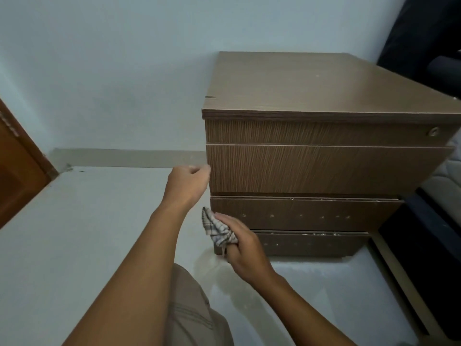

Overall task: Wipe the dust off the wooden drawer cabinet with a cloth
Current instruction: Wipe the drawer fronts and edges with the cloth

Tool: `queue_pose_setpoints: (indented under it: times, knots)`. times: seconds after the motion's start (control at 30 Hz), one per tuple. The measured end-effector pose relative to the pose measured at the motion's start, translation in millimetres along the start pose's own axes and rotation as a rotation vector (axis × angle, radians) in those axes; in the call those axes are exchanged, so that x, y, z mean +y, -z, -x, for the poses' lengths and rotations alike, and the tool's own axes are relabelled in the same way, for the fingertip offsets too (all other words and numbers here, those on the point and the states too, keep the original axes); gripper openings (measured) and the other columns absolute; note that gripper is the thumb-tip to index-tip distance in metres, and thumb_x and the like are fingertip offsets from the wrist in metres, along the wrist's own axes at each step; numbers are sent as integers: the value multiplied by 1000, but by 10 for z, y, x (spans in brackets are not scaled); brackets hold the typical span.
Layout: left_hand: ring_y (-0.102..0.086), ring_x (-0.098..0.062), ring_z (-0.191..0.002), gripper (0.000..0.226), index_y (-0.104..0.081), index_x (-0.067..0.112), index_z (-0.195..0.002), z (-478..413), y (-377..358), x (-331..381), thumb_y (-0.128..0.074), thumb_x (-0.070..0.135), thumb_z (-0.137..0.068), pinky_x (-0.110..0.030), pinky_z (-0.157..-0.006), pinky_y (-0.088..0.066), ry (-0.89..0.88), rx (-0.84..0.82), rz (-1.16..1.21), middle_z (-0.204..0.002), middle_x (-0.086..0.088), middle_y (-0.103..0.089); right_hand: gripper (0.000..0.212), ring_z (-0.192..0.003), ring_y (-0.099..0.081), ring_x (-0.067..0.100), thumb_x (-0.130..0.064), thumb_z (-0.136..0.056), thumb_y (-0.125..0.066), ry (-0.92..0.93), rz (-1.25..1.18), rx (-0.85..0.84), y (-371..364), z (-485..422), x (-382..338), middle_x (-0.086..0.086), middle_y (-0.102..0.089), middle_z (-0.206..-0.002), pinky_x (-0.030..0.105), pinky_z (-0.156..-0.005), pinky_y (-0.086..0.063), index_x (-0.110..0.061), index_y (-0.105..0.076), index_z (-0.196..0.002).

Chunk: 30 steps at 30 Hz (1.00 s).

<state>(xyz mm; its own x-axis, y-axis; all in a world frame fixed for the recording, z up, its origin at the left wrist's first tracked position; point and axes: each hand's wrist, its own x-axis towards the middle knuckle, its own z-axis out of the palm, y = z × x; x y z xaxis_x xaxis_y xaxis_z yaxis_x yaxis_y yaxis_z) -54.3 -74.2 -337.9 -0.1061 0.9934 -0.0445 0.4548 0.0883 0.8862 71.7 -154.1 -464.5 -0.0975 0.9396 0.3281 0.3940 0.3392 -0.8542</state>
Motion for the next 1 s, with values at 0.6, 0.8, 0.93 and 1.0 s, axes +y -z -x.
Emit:
queue_pose_setpoints:
  times: [0.6,0.8,0.93,1.0]
  knots:
    - [-58,-25,-101,33,-64,10,-121,366,-811,-330,-53,28,-97,-29,-80,-40,293,260,188,-112,-7,-64,54,-111,-52,-9,11,-85,-52,-161,163,355,1524,676,344,-6,-61,-121,9,-94,-42,-19,-56,-130]
    - [-54,-27,-114,40,-58,14,-125,287,-894,-357,-57,38,-93,-39,-97,-46,407,307,361,-124,-6,-58,61,-119,-53,14,15,-79,-53,-198,559,704,1948,870,559,3,-56,-134,30,-99,-46,-14,-54,-133]
    - [-49,-23,-101,27,-54,19,-112,245,-941,-370,-57,36,-92,-37,-89,-46,443,320,419,-111,-3,-52,58,-122,-52,24,14,-81,-51,-296,626,834,2250,877,652,4,-56,-133,43,-103,-43,-14,-54,-131]
    - [-48,-23,-99,24,-49,19,-106,230,-959,-362,-56,37,-92,-37,-86,-44,454,322,437,-109,-4,-50,56,-123,-50,24,12,-82,-51,-346,663,859,2383,862,675,3,-55,-134,40,-101,-42,-15,-54,-131]
